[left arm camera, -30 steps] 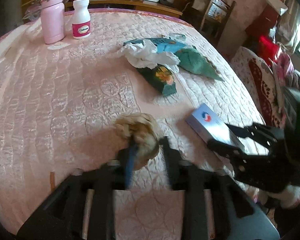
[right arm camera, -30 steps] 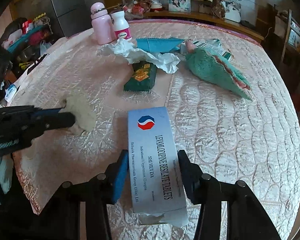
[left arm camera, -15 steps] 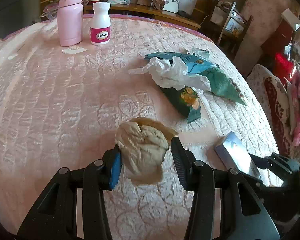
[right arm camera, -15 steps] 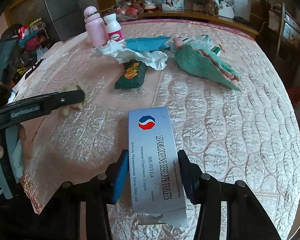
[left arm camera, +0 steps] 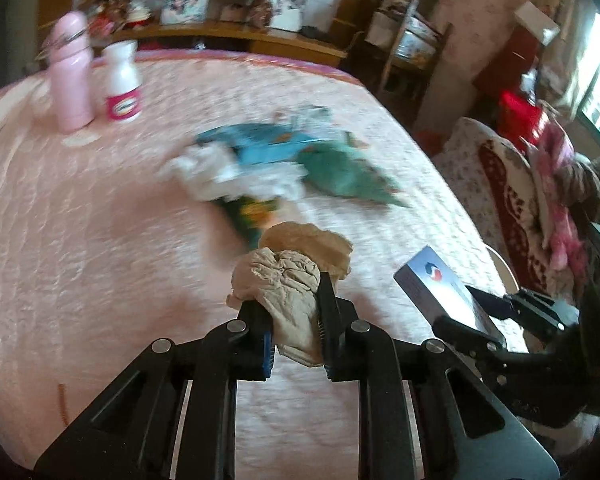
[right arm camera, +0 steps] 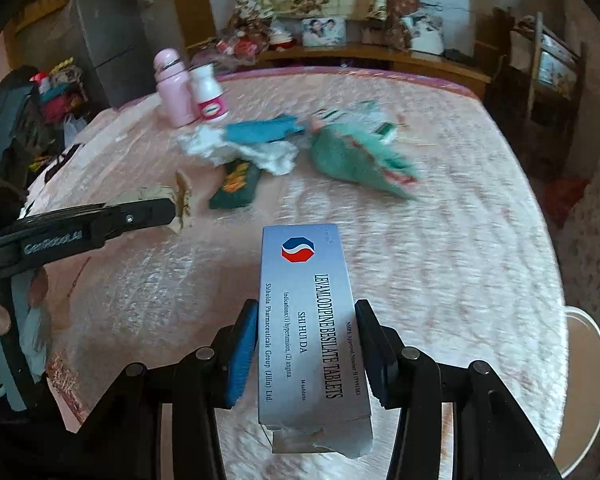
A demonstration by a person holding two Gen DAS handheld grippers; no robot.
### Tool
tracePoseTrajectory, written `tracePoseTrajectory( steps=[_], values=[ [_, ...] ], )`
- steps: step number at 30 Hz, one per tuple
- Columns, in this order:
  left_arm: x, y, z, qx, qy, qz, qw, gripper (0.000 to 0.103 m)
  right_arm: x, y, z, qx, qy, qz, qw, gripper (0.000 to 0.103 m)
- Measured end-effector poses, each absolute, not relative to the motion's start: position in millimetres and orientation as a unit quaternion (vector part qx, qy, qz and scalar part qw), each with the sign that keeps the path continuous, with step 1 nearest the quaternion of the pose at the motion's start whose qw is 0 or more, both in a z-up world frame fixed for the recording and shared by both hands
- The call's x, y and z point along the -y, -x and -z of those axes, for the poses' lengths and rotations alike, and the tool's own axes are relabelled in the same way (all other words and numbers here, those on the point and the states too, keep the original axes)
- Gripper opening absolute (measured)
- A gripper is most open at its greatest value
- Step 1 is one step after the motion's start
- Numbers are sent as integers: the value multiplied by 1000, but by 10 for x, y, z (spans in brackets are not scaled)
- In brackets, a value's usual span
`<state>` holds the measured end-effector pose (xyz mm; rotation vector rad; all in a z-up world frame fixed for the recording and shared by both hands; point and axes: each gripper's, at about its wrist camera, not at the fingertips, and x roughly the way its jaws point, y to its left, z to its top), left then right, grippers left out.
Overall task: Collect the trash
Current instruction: 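Carry the paper and medicine box to the bucket and open both tools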
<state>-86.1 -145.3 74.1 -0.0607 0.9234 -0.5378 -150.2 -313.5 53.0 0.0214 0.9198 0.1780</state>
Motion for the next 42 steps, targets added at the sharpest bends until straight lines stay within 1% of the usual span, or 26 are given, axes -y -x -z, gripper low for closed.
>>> tracePoseTrajectory(
  steps=[8,21,42],
  values=[
    [2102,1027,-879,-424,-10,300,854,15,3781,1770,-688,-427,-40,-24,903,46],
    [3035,1281,-914,-415,-52,368,830,15,4698,2204,-709,-421,-89,69,900,46],
    [4014,1521,-803,-430,-84,433,787,15,5504,2603,-576,-420,-132,144,886,46]
  ],
)
